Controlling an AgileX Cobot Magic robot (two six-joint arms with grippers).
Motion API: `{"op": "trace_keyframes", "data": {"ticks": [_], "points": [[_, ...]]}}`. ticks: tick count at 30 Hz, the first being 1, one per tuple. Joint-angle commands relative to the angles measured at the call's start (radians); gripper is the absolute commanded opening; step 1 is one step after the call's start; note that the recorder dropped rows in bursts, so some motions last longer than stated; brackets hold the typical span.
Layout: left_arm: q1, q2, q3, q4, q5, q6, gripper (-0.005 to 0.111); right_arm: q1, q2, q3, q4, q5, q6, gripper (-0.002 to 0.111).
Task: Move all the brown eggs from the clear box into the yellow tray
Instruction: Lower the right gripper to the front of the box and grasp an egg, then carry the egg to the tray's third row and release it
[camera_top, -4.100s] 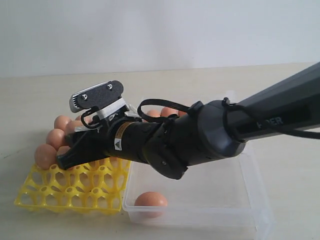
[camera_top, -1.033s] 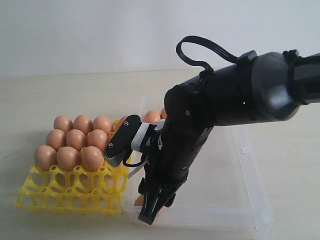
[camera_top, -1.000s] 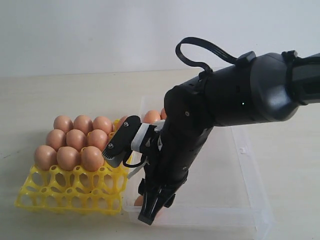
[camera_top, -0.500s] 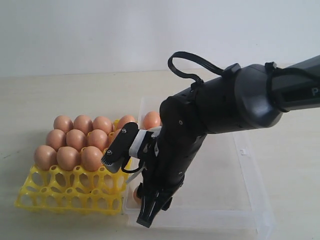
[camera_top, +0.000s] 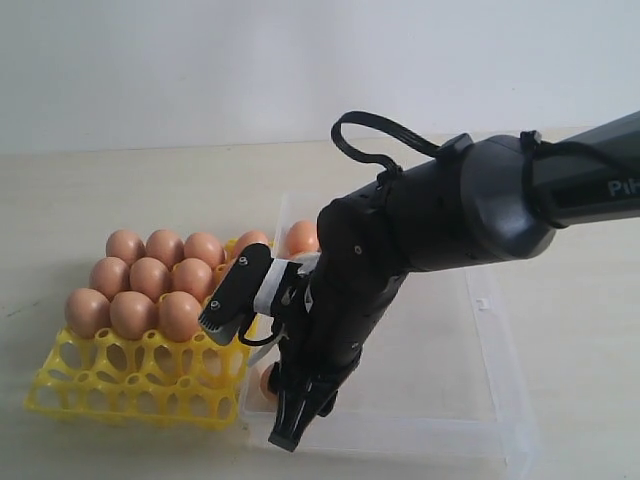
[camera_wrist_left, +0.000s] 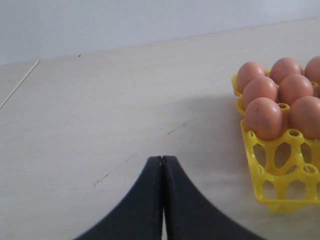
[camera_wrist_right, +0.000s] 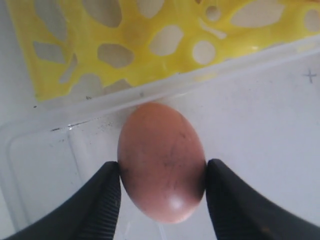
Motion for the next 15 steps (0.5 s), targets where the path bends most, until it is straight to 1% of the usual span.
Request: {"op": "trace_keyframes", "data": {"ticks": [1,4,7,10,11,13,14,15], "points": [[-0.006,-0.006,-0.004,-0.002,-0.009,-0.007,0.000,-0.005,0.018,0.001,-0.001,-0.021,-0.011,0.001],[-0.006,-0.006,-0.004,-0.002,-0.009,-0.005,0.000,-0.027,-0.015,0.010,-0.026,-0.011,-0.009,0.000],[-0.006,-0.006,-0.004,-0.002,-0.009,-0.005,0.000,-0.067,-0.101,0.044,-0.086,-0.026,0.025,0.000],[-0.006,-0.006,-0.004,-0.002,-0.009,-0.005,0.000,-0.108,-0.212,0.094,-0.100,-0.150,0.069,0.000],[-0.006,-0.006,-0.004,-0.002,-0.009,-0.007,0.000,-0.114,-0.256,0.117,-0.088,-0.235,0.069,0.000],[-0.006,-0.006,-0.004,-0.002,-0.009,-0.007,0.000,-0.114,-0.287,0.146,-0.040,-0.365,0.069,0.000],[-0.006,-0.006,-0.004,-0.002,-0.009,-0.007,0.000,-0.104,-0.292,0.155,0.005,-0.461,0.069,0.000],[-0.006,-0.006,-0.004,-0.002,-0.009,-0.007,0.000,-0.089,-0.289,0.157,0.029,-0.517,0.069,0.000]]}}
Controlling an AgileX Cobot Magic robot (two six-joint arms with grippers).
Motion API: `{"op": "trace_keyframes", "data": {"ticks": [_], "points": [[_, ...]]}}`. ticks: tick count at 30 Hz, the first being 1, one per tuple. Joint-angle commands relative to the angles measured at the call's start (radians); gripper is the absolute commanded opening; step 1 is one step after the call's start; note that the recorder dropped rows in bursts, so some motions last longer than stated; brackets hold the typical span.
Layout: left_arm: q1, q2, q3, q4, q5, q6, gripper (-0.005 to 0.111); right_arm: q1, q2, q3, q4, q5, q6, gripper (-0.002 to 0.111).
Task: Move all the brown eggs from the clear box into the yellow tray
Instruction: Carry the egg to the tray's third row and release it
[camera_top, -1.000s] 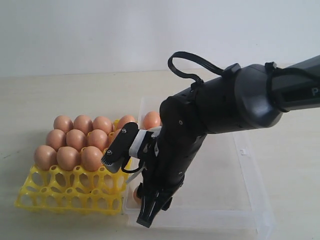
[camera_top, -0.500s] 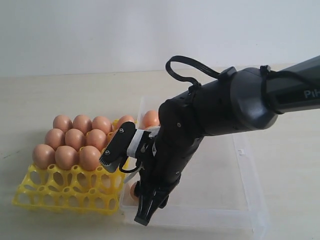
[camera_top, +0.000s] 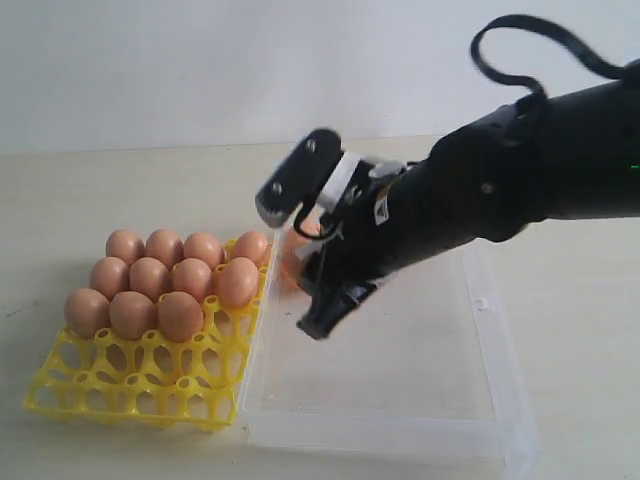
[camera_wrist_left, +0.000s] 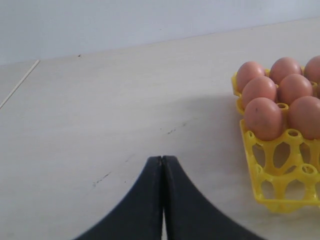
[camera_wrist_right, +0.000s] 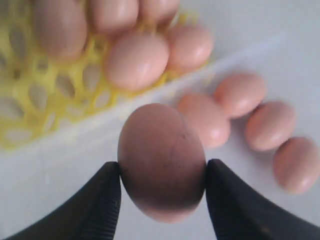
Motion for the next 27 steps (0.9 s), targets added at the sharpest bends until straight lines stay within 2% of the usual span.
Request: {"op": "trace_keyframes", "data": {"ticks": [1,4,9,21,24,27], "points": [[-0.006,-0.006,-0.004,-0.002,-0.009,-0.007,0.000,0.060,-0.004,0.031,0.113,-0.369,0.037,0.000],[-0.006,-0.006,-0.004,-0.002,-0.009,-0.005,0.000,0.121,0.090,0.038,0.108,-0.562,0.113,0.000],[-0.006,-0.006,-0.004,-0.002,-0.009,-0.007,0.000,0.136,0.209,0.091,-0.112,-0.786,0.433,0.000],[-0.006,-0.006,-0.004,-0.002,-0.009,-0.007,0.000,0.136,0.268,0.107,-0.124,-0.797,0.465,0.001],[-0.006,-0.006,-0.004,-0.002,-0.009,-0.007,0.000,0.136,0.270,0.107,-0.124,-0.784,0.496,0.012],[-0.006,-0.006,-0.004,-0.002,-0.009,-0.005,0.000,0.136,0.270,0.107,-0.136,-0.754,0.510,0.033]]}}
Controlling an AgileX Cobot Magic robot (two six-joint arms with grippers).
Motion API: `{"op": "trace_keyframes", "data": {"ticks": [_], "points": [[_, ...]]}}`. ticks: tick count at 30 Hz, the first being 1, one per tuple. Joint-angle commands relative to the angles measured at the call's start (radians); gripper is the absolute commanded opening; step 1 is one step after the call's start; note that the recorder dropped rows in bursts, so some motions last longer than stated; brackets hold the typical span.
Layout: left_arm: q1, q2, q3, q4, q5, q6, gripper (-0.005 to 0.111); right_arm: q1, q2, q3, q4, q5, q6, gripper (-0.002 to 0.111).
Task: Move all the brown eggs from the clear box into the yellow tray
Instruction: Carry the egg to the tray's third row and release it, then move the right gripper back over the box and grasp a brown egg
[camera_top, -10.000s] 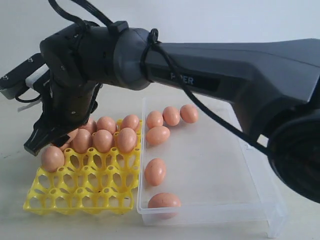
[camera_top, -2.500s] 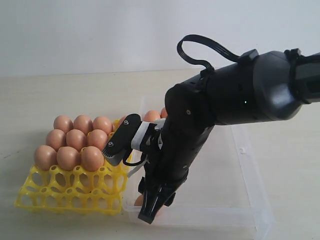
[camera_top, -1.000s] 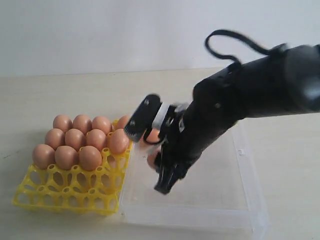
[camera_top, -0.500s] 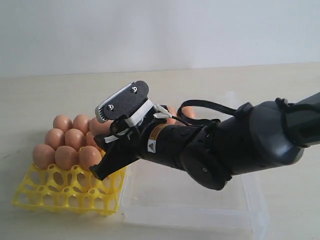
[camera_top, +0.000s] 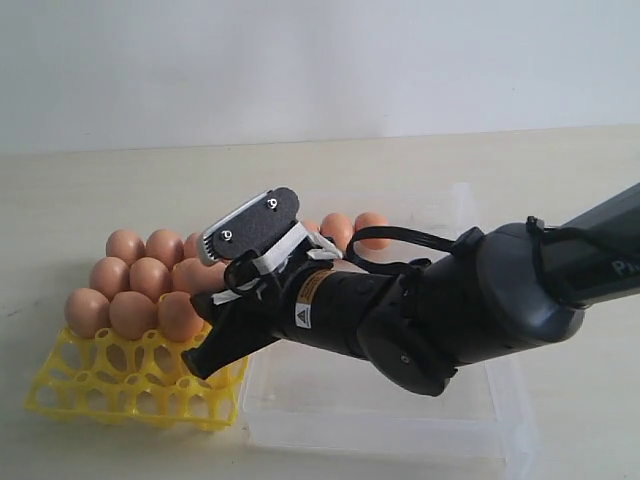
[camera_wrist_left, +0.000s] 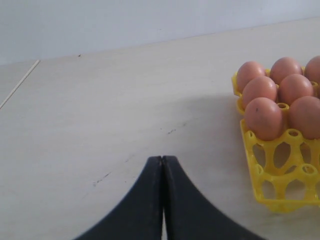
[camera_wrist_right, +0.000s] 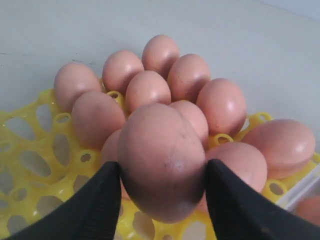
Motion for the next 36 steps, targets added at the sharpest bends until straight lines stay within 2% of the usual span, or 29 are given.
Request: {"op": "trace_keyframes", "data": {"ticks": [1,4,6,11,15,18,24,26,31,34,36], "points": [[-0.006,-0.006,-0.004,-0.002,-0.009,-0.005,0.000,0.002,0.000,0.001,-0.013,0.031,0.022,0.042],[-0.006,-0.006,-0.004,-0.002,-0.009,-0.005,0.000,0.002,0.000,0.001,-0.013,0.048,0.020,0.065],[-0.006,-0.006,-0.004,-0.002,-0.009,-0.007,0.000,0.000,-0.006,0.001,-0.013,0.048,0.012,0.068],[-0.006,-0.006,-0.004,-0.002,-0.009,-0.007,0.000,-0.002,-0.109,0.001,-0.001,0.129,-0.092,0.065],[-0.006,-0.006,-0.004,-0.002,-0.009,-0.005,0.000,-0.021,-0.276,0.001,0.023,0.288,-0.240,0.061],[-0.006,-0.006,-0.004,-0.002,-0.009,-0.005,0.000,-0.057,-0.369,0.001,0.065,0.405,-0.250,0.061],[-0.006,-0.006,-0.004,-0.002,-0.009,-0.007,0.000,-0.144,-0.428,0.001,0.085,0.591,-0.143,0.061],[-0.006,-0.006,-0.004,-0.002,-0.009,-0.007,0.000,-0.175,-0.415,0.001,0.083,0.608,-0.121,0.061],[-0.006,-0.006,-0.004,-0.002,-0.009,-0.005,0.000,-0.239,-0.346,-0.003,0.083,0.633,0.128,0.061],[-0.006,-0.006,-0.004,-0.002,-0.009,-0.005,0.000,-0.258,-0.290,-0.034,0.079,0.620,0.160,0.061],[-0.006,-0.006,-0.004,-0.002,-0.009,-0.005,0.000,-0.260,-0.246,-0.059,0.051,0.609,0.113,0.061]]}}
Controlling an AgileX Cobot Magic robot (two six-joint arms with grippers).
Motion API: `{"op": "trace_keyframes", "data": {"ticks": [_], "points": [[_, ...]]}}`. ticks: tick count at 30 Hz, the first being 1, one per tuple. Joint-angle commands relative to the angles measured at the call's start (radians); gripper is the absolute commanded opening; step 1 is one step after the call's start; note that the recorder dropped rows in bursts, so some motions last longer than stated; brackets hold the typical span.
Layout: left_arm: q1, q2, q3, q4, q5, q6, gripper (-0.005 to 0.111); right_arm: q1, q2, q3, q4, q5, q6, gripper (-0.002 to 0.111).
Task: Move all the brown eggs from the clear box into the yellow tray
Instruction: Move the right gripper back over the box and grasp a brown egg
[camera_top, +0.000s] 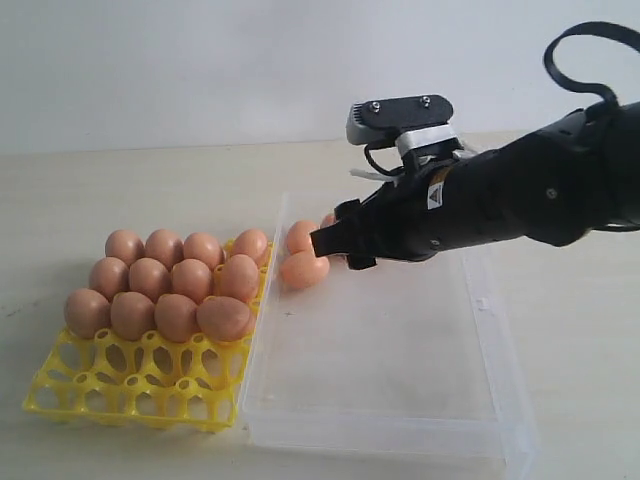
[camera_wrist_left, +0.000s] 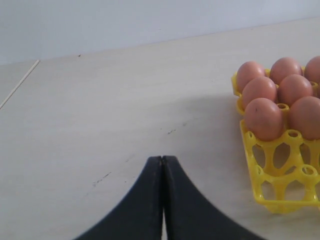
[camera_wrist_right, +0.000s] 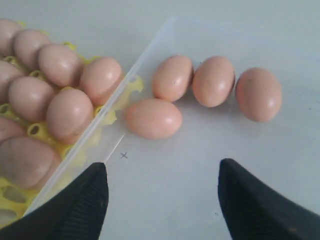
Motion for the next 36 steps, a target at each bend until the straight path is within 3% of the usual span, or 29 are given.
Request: {"op": "trace_keyframes", "data": {"ticks": [1,7,14,22,36], "points": [[-0.006,-0.006,-0.004,-0.002,-0.009,-0.005,0.000,-0.015,0.093,-0.074,-0.052,-0.007,-0.077,0.061],[-0.006,-0.006,-0.004,-0.002,-0.009,-0.005,0.000,-0.015,0.207,-0.212,-0.025,0.194,-0.568,0.060],[-0.006,-0.006,-0.004,-0.002,-0.009,-0.005,0.000,-0.015,0.246,-0.260,0.036,0.237,-0.984,0.058],[-0.006,-0.006,-0.004,-0.002,-0.009,-0.005,0.000,-0.015,0.282,-0.262,0.291,0.209,-1.490,0.061],[-0.006,-0.006,-0.004,-0.002,-0.009,-0.005,0.000,-0.015,0.399,-0.383,0.358,0.234,-1.528,0.061]]}}
